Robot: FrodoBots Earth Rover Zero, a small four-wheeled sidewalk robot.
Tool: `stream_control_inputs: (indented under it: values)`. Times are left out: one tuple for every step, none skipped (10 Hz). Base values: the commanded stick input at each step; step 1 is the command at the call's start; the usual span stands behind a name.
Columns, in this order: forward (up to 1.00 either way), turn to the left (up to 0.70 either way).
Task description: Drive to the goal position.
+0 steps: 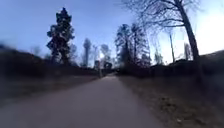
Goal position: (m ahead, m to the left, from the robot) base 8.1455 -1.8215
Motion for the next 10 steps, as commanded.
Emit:
stream_control_inputs:
  values:
    - [1.00,0.00]
    - [1.00,0.00]
    - [1.00,0.00]
    - [1.00,0.00]
    - [1.00,0.00]
    - [1.00,0.00]
    - [1.00,0.00]
    - [1.00,0.00]
    - [1.00,0.00]
    - [1.00,0.00]
